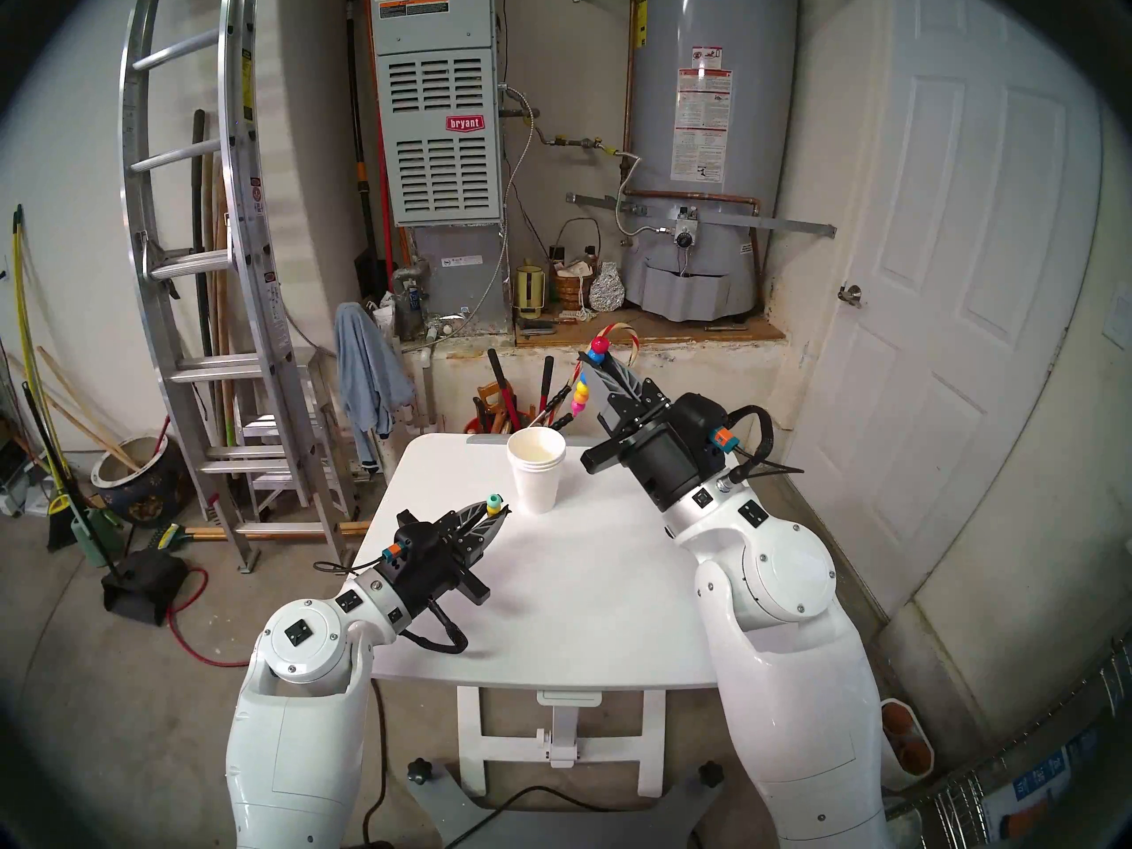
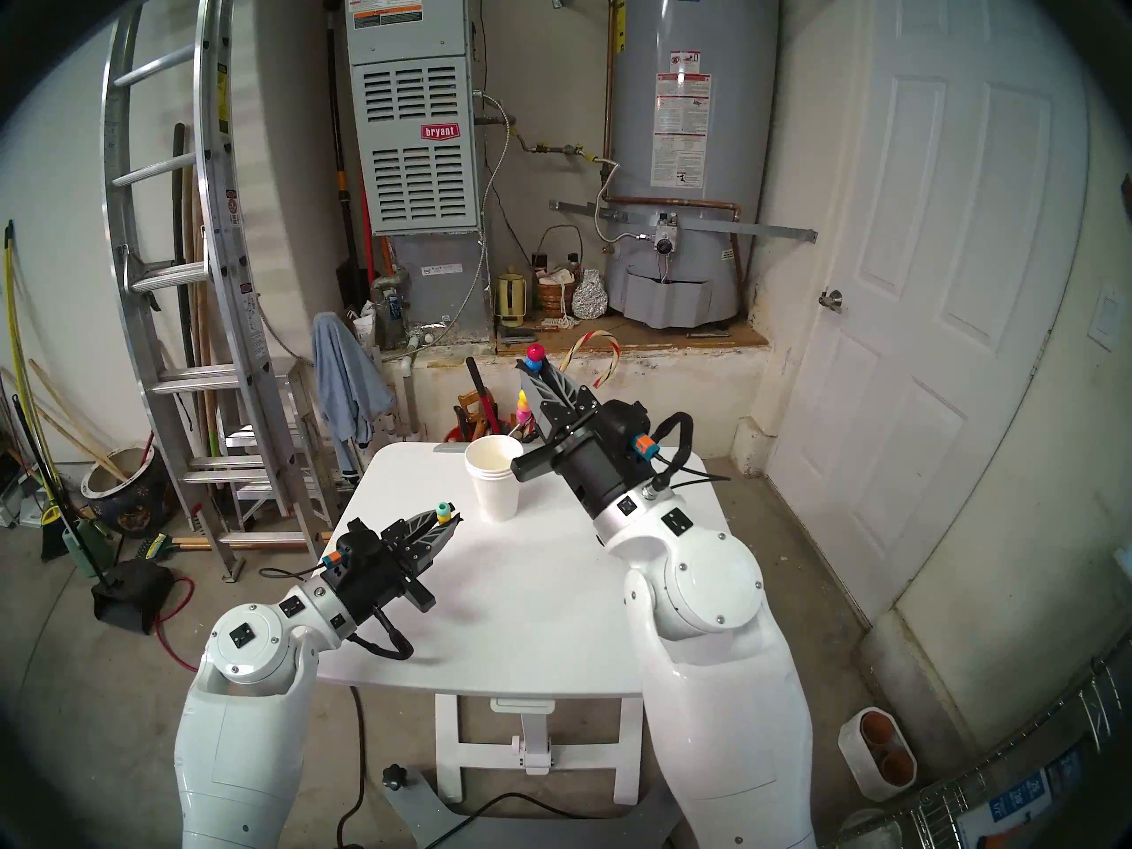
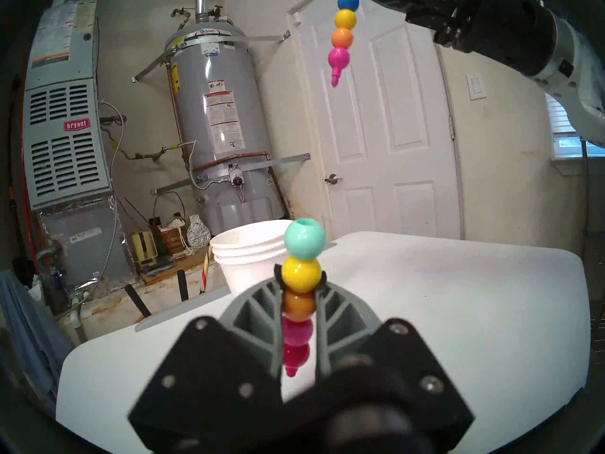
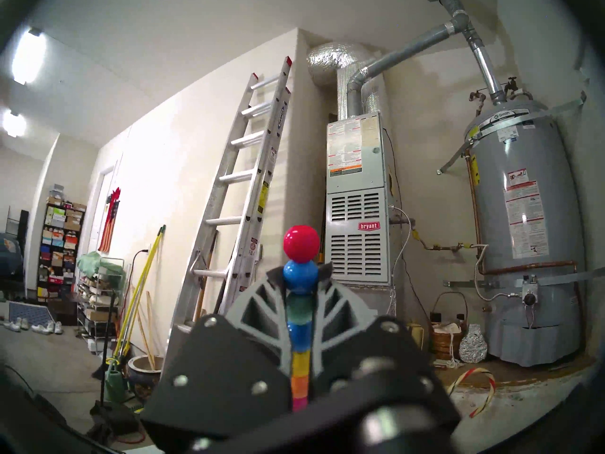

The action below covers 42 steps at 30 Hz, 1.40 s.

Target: Switch the marker to another color

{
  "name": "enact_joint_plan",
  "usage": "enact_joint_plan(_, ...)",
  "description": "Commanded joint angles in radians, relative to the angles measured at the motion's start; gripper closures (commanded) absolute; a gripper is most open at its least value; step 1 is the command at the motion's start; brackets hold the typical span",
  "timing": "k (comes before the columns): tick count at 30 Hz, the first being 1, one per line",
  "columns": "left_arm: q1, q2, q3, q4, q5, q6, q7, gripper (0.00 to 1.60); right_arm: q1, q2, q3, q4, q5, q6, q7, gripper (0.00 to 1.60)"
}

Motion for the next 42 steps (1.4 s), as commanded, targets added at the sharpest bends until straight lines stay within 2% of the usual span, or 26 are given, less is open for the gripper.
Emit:
enact_joint_plan(1, -0.024, -0.006, 0.010, -0.028, -0.010, -0.014, -0.004, 1.60, 0.040, -0.016, -0.030, 0.006, 0.026, -0.011, -0.001, 1.60)
enact_joint_plan(18, -0.047, -0.014, 0.047, -0.043, 0.002, 0.006, 0.001, 1.60, 0.045, -0.016, -0.052, 0.066, 0.049, -0.036, 0.013, 1.60)
enact_joint_plan(25, -0.074, -0.016, 0.055, -0.014, 0.011, 0.011, 0.011, 1.60, 0.034, -0.012, -0.060, 0.058, 0.079, -0.027, 0.033, 1.60)
enact_joint_plan(42, -0.116, -0.023, 0.077, -0.008, 0.025, 0.039, 0.030, 1.60, -0.019, 0.003, -0.059, 0.046, 0.080, -0.033, 0.067, 1.60)
